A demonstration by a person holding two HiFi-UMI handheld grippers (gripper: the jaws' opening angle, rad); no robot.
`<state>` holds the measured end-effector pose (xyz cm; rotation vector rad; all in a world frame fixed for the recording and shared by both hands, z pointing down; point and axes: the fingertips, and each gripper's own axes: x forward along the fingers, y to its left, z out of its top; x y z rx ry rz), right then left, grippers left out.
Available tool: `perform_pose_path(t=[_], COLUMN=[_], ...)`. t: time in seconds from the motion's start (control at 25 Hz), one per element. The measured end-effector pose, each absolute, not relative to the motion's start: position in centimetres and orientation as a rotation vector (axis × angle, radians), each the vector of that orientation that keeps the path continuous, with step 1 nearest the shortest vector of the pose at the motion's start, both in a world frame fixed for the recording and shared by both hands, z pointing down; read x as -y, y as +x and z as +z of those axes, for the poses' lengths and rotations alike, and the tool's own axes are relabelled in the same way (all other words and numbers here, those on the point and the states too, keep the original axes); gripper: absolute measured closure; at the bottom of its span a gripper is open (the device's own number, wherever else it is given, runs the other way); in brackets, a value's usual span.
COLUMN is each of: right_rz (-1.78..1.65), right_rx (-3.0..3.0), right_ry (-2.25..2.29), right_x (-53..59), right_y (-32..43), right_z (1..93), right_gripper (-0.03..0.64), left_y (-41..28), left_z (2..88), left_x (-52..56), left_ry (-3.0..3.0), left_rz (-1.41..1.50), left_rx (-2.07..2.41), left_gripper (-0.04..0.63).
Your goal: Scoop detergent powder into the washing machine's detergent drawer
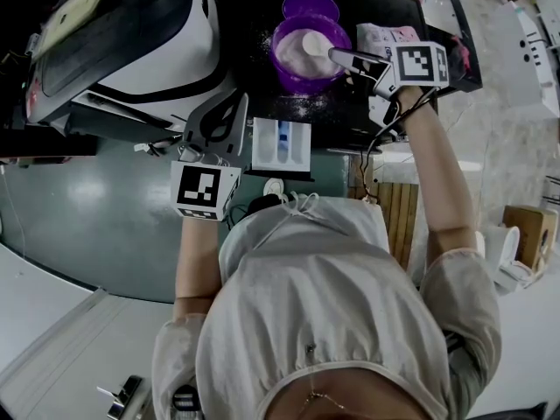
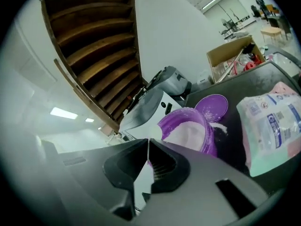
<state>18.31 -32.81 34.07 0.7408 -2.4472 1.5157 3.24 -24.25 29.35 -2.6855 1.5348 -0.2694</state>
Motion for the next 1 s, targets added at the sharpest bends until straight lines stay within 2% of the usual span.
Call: perform_pose_path(t=[0.4, 0.64, 1.0], right_rz=[1.582, 1.423, 1.511], right_rx=[2.499, 2.629, 2.595], right_ry=[0.773, 0.612, 0.587], right_x=[27.9, 24.8, 18.9], right_y=[20.6, 20.7, 20.2], right_z=[33.7, 32.7, 35.3], right_gripper=[0.601, 0.601, 0.601], left_y=[5.5, 6.9, 6.3], left_z=[29.1, 30.2, 32.0], left_x=[21.4, 18.2, 14.3], left_ry=[-2.678, -2.676, -2.708], left_rz=[-0.259, -0.273, -0.249], left_rx=[-1.586, -1.635, -1.625], left_gripper=[0.574, 0.574, 0.574])
